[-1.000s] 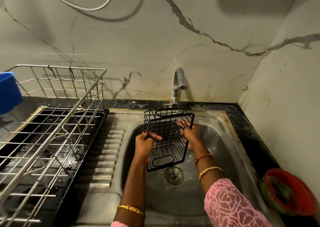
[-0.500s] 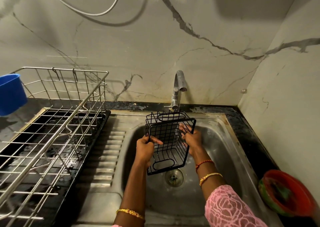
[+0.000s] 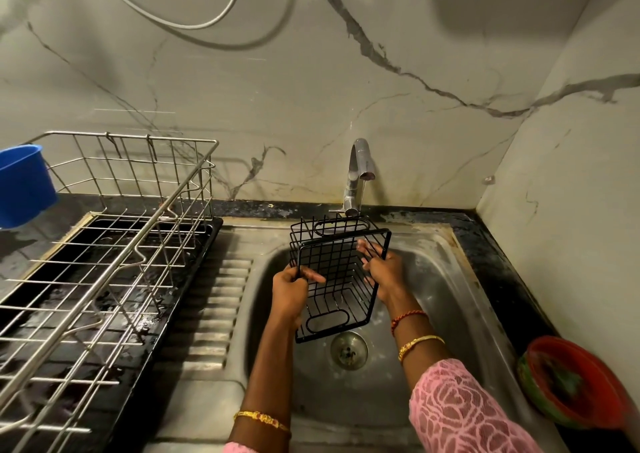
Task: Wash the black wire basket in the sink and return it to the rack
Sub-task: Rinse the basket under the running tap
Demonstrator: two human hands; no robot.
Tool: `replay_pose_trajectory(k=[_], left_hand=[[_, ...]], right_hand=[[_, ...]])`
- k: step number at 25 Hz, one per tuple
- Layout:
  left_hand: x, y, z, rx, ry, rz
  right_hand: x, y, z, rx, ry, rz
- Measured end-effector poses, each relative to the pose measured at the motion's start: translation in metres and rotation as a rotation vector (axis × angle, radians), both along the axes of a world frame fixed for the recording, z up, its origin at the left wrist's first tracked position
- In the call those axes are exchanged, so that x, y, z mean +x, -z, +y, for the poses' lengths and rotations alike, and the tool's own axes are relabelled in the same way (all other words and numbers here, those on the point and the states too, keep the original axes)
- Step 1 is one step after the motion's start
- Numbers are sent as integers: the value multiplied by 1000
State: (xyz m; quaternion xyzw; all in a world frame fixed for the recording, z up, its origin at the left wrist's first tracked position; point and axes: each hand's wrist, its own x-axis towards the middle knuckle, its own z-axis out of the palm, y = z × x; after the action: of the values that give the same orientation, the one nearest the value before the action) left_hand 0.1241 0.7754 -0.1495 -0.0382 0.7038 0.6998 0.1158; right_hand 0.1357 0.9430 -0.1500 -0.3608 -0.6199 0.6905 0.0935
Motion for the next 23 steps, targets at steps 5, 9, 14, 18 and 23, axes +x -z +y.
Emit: replay_pose_trajectory(k=[5,9,14,18,23], left_hand=[[3,-5,4,-13,-6,2],[6,-10,8,13,-16,0],[3,-8,10,9,-91,-12],[3,-2,6,-13,-113,-30],[9,-5,7,-65,-131,-8]], right_hand=[[-2,-6,3,20,-19,14],[-2,-10,5,48,-5,15],[8,-13,-7,134,91,143],[10,-25,-21,321,124,152],[2,-35,-22,359,71,69]])
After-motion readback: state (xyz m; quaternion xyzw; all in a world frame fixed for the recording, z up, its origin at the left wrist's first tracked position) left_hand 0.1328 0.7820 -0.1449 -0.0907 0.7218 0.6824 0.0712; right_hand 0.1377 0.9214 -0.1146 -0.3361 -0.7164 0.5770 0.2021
